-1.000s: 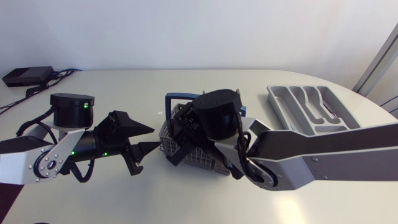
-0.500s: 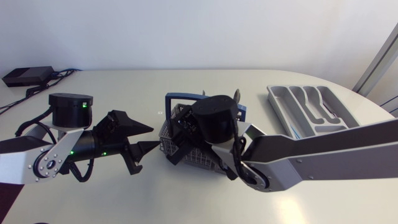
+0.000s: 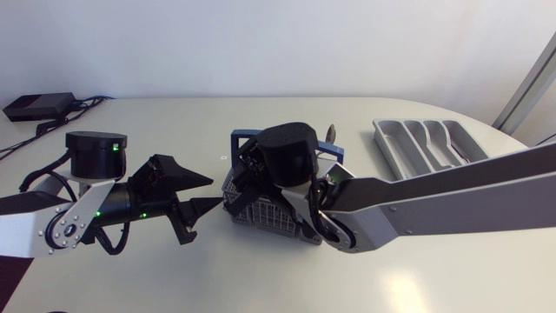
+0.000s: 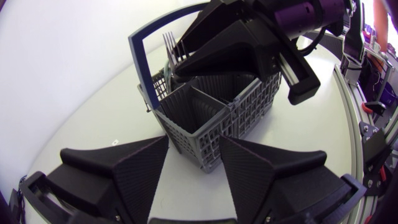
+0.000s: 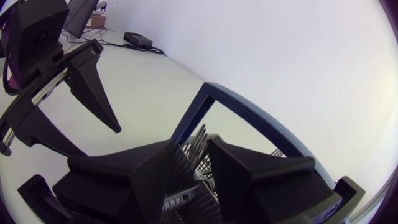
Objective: Sort the cutlery from the basket into the organizer compartments.
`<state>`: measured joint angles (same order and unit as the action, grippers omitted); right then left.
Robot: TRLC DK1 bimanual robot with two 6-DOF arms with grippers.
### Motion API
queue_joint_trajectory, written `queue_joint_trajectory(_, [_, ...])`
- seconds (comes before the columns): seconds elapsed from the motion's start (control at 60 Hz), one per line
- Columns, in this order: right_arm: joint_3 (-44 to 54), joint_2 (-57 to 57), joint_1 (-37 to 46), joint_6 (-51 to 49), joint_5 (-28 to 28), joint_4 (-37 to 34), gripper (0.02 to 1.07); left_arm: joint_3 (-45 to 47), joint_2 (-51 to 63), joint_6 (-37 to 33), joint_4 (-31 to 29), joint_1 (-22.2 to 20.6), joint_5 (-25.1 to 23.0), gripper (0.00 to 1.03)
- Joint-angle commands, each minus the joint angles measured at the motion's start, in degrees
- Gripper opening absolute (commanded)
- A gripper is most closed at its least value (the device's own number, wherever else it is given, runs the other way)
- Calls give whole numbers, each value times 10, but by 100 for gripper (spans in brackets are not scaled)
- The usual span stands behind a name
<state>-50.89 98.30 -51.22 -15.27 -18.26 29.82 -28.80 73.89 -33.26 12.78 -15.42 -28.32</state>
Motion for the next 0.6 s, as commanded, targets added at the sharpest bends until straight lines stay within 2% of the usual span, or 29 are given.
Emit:
queue_joint_trajectory(0.0, [-16, 17, 4, -4, -5, 9, 27, 12, -4, -12, 8, 4, -8, 57])
queue_joint_trajectory(0.15, [-19, 22, 4, -4, -3, 7, 10, 12, -4, -11, 8, 4, -8, 57])
queue_joint_trajectory(0.25, [-20, 22, 7, -4, 3, 2, 8, 10, -4, -11, 8, 1, -8, 57])
queue_joint_trajectory(0.583, [-21, -16, 7, -3, 14, -17, 8, 15, 5, -11, 15, -2, -8, 57])
